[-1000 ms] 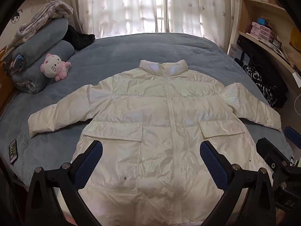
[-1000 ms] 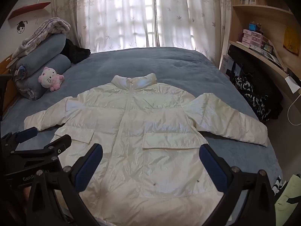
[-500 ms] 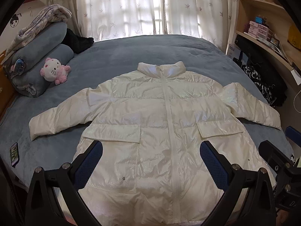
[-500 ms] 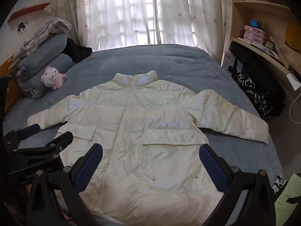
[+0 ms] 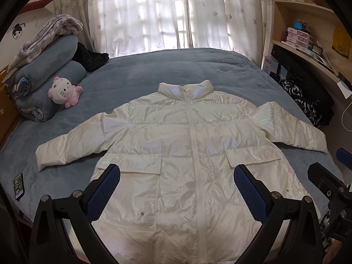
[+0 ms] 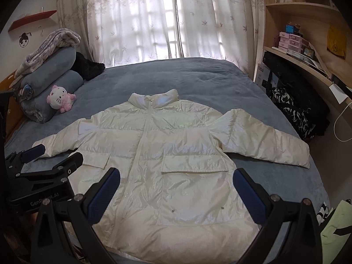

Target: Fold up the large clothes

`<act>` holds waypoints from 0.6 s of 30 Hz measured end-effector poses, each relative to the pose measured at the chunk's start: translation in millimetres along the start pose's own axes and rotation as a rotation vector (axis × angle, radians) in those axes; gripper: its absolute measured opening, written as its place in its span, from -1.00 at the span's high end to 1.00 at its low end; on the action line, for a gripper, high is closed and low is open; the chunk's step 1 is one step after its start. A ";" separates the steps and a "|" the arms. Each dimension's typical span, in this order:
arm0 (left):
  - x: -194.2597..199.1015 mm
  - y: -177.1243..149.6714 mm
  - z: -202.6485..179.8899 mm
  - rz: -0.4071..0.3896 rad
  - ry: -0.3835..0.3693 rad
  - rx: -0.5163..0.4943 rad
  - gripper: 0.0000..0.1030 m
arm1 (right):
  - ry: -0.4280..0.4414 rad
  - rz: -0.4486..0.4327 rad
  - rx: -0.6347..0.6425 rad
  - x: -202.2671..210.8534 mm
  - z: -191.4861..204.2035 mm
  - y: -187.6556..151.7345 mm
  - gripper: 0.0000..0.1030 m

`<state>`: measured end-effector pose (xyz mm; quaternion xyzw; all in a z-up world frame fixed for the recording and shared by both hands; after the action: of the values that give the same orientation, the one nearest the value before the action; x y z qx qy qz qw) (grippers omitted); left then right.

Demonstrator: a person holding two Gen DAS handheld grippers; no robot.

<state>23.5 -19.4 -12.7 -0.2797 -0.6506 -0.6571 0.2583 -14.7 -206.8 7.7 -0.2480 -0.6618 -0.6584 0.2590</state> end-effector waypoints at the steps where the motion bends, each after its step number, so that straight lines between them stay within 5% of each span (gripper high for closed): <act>1: -0.3 0.9 -1.8 0.003 -0.003 -0.005 -0.99 | 0.000 -0.002 -0.003 0.0 -2.2 0.4 -0.99; 9: -7.1 18.0 -30.0 -0.006 -0.005 -0.060 -0.99 | -0.005 -0.026 -0.032 0.2 -30.3 12.5 -0.99; 18: -6.5 66.9 -77.8 -0.157 -0.021 -0.158 -0.99 | -0.067 -0.076 -0.128 -2.3 -107.9 45.2 -0.99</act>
<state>72.7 -98.7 30.5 -0.2543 -0.6193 -0.7217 0.1761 19.0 -314.2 39.6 -0.2605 -0.6354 -0.7002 0.1951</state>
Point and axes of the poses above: each gripper's, at about its wrist camera, not at the fingertips, and x roughly against the way its jaws point, z to its left, y to its top, the point moved 5 cm from there along -x, roughly the way its jaws point, and after that the axes turned 2 degrees about x, right-handed, at the moved point
